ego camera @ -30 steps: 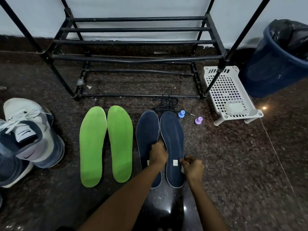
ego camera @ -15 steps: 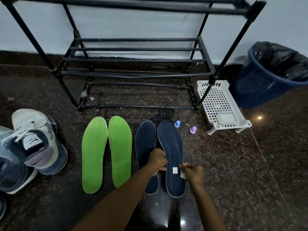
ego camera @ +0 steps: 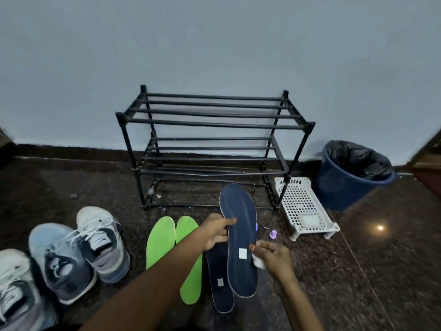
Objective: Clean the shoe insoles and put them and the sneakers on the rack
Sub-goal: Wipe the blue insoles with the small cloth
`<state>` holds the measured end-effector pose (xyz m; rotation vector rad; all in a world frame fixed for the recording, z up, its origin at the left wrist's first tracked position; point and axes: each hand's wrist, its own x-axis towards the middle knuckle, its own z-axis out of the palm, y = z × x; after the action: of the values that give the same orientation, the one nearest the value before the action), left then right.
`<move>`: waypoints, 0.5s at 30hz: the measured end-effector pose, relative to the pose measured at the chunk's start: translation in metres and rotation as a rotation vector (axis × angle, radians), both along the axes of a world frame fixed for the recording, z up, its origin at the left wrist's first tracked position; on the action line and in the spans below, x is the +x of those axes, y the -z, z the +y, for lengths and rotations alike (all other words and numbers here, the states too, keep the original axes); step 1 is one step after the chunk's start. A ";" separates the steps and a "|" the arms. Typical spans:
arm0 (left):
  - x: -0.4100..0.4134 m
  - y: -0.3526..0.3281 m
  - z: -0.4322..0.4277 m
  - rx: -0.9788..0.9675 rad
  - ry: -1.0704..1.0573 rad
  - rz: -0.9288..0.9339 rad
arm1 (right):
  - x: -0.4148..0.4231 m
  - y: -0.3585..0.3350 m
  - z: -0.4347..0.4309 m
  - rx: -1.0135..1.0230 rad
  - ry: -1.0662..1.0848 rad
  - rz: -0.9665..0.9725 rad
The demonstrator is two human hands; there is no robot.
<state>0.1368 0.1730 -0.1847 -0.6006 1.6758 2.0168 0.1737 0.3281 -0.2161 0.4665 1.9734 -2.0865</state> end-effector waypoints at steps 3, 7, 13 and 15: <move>0.014 -0.030 -0.014 0.099 -0.092 0.060 | 0.013 -0.029 -0.007 -0.021 -0.047 0.014; 0.032 -0.060 -0.031 0.398 -0.229 0.147 | 0.033 -0.059 -0.017 -0.082 -0.130 0.004; 0.056 -0.085 -0.050 0.644 -0.391 0.257 | 0.062 -0.092 -0.032 -0.134 -0.276 -0.004; 0.061 -0.084 -0.053 0.701 -0.366 0.272 | 0.069 -0.098 -0.033 -0.142 -0.302 -0.008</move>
<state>0.1978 0.1202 -0.1002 -0.4037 0.8949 2.8395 0.2423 0.2953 -0.1182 0.1385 1.7497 -2.0082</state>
